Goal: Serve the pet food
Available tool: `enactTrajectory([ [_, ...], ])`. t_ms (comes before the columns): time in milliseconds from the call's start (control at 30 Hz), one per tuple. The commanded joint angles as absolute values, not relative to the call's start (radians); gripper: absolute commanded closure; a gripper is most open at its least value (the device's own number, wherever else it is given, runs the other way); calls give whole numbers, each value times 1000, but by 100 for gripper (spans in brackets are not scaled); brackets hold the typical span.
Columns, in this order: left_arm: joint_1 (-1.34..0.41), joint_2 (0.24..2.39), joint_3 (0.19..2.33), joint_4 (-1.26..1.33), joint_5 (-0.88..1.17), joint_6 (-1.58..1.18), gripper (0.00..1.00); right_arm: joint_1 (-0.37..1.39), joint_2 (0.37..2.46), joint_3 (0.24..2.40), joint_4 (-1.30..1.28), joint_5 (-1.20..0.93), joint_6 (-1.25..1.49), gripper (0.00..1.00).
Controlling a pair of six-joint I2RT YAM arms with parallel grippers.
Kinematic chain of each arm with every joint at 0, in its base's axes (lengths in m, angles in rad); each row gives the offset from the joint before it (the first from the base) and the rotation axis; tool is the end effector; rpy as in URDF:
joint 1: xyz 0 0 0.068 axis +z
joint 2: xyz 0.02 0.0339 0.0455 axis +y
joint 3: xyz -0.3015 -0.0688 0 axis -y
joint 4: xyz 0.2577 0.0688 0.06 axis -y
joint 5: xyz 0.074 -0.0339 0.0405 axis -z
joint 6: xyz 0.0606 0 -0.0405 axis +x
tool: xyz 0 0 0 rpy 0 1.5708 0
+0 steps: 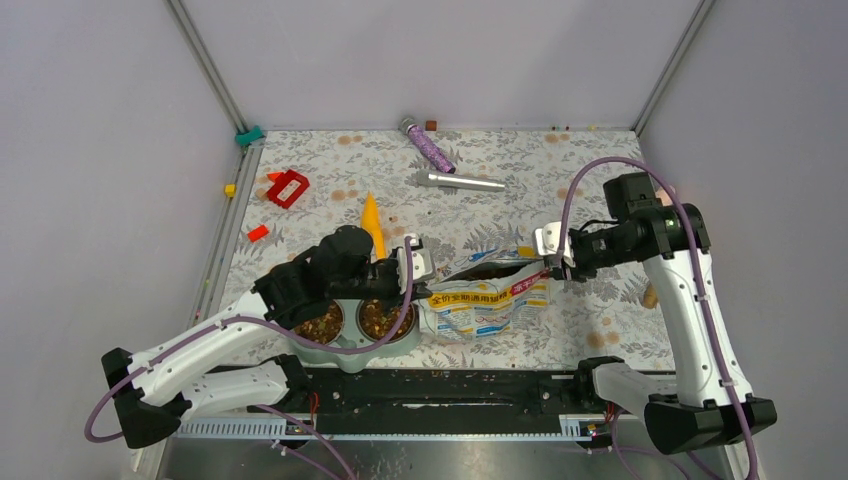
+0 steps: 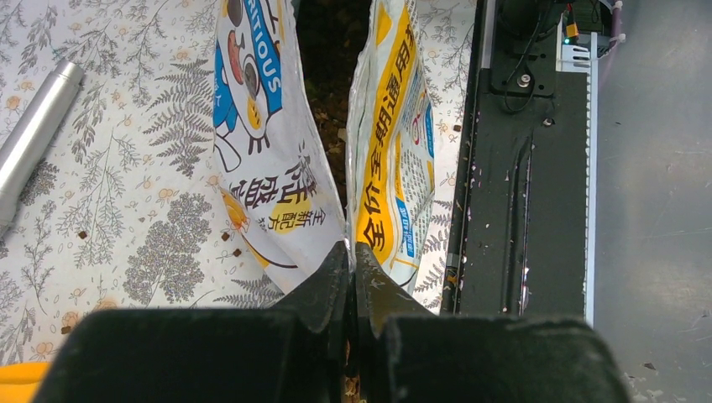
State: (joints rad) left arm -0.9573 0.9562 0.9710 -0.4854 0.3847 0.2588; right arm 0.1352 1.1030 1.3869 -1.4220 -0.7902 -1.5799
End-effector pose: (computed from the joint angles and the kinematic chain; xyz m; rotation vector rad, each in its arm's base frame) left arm 0.1075 -0.1921 0.3646 1.3996 1.5737 -0.8215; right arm 0.1562 0.0647 0.4065 -1.8638 1.3357 0.3826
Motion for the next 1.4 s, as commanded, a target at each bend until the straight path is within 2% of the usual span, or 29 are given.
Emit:
enactTrajectory([
  [0, -957, 912, 1024, -486, 458, 275, 100, 173, 1144, 1428, -1445, -862, -1573, 59],
  [67, -958, 910, 1022, -488, 462, 278, 100, 188, 1160, 1443, -1451, -866, -1569, 59],
  [100, -958, 908, 1022, -490, 464, 280, 100, 196, 1165, 1450, -1451, -865, -1564, 67],
  [133, -958, 907, 1022, -489, 464, 282, 100, 203, 1172, 1459, -1450, -864, -1557, 86],
  [167, -957, 906, 1022, -491, 462, 284, 100, 206, 1179, 1473, -1441, -866, -1530, 100],
  [400, -958, 899, 1021, -496, 456, 286, 100, 209, 1212, 1525, -1438, -834, -1432, 100],
  [500, -958, 899, 1023, -496, 465, 291, 100, 218, 1182, 1483, -1423, -865, -1452, 62],
  [567, -959, 899, 1024, -495, 468, 294, 100, 234, 1161, 1463, -1410, -883, -1454, 50],
  [900, -958, 898, 1029, -494, 477, 300, 100, 296, 1181, 1448, -1360, -853, -1392, 51],
  [933, -957, 899, 1030, -494, 476, 299, 100, 299, 1185, 1449, -1356, -849, -1388, 60],
  [1000, -957, 899, 1030, -494, 476, 301, 100, 302, 1192, 1461, -1341, -844, -1363, 98],
  [1200, -957, 889, 1027, -497, 479, 304, 100, 303, 1210, 1505, -1333, -813, -1294, 100],
  [1233, -957, 886, 1027, -497, 481, 304, 100, 302, 1207, 1501, -1330, -818, -1288, 97],
  [1300, -958, 883, 1026, -497, 486, 305, 100, 306, 1195, 1481, -1339, -832, -1313, 72],
  [1367, -957, 882, 1025, -496, 488, 307, 100, 311, 1177, 1453, -1336, -855, -1343, 55],
])
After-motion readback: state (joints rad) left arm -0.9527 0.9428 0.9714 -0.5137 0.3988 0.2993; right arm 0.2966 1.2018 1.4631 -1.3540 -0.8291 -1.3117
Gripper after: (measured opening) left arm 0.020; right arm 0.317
